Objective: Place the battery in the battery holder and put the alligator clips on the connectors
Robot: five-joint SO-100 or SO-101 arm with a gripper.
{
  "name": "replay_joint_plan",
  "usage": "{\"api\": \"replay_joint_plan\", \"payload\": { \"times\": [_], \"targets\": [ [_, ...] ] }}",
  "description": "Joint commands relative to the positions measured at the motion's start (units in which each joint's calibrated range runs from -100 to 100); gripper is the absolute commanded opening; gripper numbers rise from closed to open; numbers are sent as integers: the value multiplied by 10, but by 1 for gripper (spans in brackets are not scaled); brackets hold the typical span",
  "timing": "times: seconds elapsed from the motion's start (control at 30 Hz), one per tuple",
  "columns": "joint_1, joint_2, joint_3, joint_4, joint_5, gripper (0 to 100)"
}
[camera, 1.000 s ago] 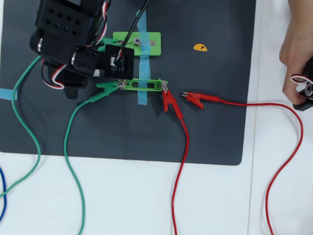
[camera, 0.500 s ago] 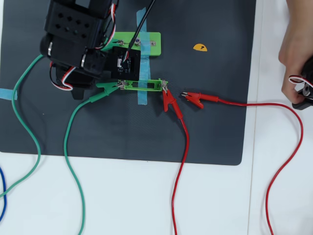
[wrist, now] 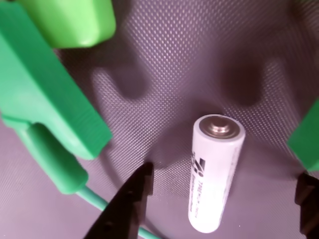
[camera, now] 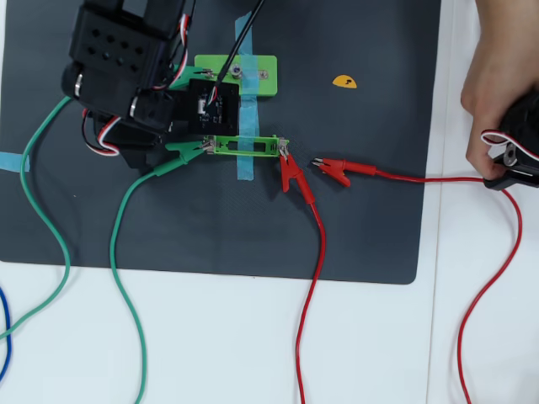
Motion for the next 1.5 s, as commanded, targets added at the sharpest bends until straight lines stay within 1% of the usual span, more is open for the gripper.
{"api": "replay_joint_plan", "payload": {
  "times": [0.0, 0.27, 0.3, 0.33, 0.4, 0.43, 0.47, 0.53, 0.67, 0.73, 0.9, 1.0, 1.1, 1.3, 1.4, 1.47],
  "targets": [
    [9, 2, -5, -25, 2, 29],
    [9, 2, -1, -25, 2, 29],
    [9, 3, 0, -24, 2, 28],
    [9, 3, 0, -24, 2, 25],
    [9, 3, 0, -23, 2, 16],
    [9, 3, 0, -22, 2, 10],
    [13, 3, 0, -22, 2, 0],
    [22, 3, 0, -22, 2, 2],
    [39, 3, 1, -26, 5, 1],
    [40, 1, 15, -29, 12, 1],
    [35, -19, 38, -42, 9, 1],
    [39, -73, 43, -53, 7, 1],
    [40, -163, 51, -48, -11, 1],
    [34, -257, 98, -48, -27, 1],
    [1, -299, 103, -38, -47, 1],
    [-43, -331, 109, -15, -66, 1]
  ]
}}
